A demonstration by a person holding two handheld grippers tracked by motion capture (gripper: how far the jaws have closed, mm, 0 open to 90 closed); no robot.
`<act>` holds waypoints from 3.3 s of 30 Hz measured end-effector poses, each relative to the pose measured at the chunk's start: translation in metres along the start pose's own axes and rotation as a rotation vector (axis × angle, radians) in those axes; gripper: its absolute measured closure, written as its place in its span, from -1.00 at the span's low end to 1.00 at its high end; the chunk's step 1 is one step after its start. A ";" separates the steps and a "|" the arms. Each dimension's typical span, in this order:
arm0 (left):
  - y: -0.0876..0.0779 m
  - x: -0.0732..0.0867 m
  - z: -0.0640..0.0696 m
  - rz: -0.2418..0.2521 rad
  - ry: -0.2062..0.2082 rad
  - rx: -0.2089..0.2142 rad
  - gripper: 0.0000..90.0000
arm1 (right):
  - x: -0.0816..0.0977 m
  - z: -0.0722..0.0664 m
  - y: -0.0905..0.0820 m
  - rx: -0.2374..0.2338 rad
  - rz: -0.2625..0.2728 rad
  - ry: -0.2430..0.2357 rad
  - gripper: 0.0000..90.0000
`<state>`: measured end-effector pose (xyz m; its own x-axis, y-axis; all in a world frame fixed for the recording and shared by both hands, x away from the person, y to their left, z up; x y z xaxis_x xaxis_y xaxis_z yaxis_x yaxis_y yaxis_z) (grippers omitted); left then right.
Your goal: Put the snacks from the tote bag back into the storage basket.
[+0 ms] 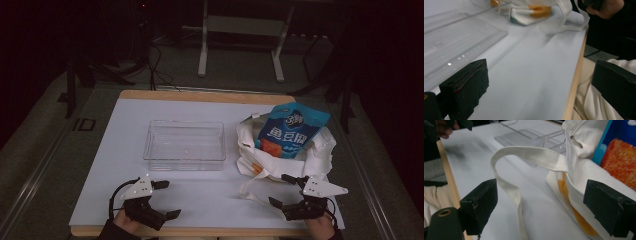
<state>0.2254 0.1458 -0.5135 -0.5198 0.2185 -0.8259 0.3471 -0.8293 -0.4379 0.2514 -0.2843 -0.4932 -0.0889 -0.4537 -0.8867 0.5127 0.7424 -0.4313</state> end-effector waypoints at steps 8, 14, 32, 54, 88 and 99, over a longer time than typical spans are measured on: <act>0.000 -0.002 0.004 0.006 0.004 0.044 -0.97 | -0.005 0.000 -0.004 -0.016 0.012 -0.006 -0.72; 0.001 -0.016 0.018 0.010 -0.015 0.106 -0.97 | -0.010 0.000 -0.008 -0.049 -0.005 -0.031 -0.73; 0.024 -0.067 0.043 -0.030 0.130 0.134 -0.97 | -0.045 0.007 -0.032 -0.102 0.072 -0.081 -0.73; 0.062 -0.127 0.044 0.006 0.191 0.156 -0.97 | -0.061 0.037 -0.053 -0.052 0.130 -0.111 -0.67; 0.154 -0.214 0.022 0.082 0.239 0.173 -0.90 | -0.038 0.121 -0.075 0.095 0.051 -0.044 -0.67; 0.190 -0.225 -0.002 0.049 0.219 0.153 -0.68 | -0.032 0.146 -0.066 0.122 0.052 -0.003 -0.67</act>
<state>0.4101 -0.0598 -0.4113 -0.3185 0.2687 -0.9090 0.2365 -0.9061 -0.3507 0.3454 -0.3910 -0.4124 -0.0572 -0.4179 -0.9067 0.6169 0.6992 -0.3612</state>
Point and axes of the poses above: each handheld gripper's, and its own axes: y roughly forward along the jaws, x roughly out of its underside, z roughly to its right, the point moved 3 cm from there along y, roughly forward along the jaws, and after that the axes turned 11 degrees about -y, right-handed, at the moved point
